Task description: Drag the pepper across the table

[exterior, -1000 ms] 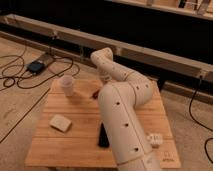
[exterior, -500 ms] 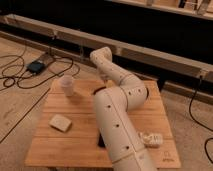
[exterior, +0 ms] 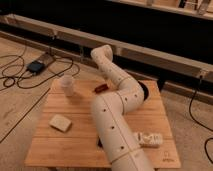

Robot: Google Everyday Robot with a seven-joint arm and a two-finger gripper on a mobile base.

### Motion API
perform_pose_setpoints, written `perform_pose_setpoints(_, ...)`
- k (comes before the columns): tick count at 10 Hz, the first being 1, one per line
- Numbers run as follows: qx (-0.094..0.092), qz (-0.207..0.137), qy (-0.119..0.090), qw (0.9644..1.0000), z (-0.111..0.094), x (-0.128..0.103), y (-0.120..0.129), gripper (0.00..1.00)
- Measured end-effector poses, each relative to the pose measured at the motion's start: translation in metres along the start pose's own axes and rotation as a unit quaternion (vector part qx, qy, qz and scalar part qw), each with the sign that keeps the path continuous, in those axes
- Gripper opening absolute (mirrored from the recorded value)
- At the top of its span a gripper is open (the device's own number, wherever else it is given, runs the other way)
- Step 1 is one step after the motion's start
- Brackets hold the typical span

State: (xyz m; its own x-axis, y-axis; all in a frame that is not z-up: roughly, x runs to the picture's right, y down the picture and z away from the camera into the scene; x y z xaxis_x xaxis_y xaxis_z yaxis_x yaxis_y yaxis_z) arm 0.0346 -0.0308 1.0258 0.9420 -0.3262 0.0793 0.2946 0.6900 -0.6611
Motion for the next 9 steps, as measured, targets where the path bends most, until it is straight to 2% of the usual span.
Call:
perform_pose_setpoints(4, 0.026, 0.018, 0.020, 0.9993, -0.004, 0.011, -0.015, 0.11)
perform_pose_setpoints(6, 0.044, 0.037, 0.038, 0.9976, -0.007, 0.018, -0.024, 0.11)
perform_pose_setpoints(9, 0.073, 0.075, 0.058, 0.9928, -0.012, 0.026, -0.039, 0.11)
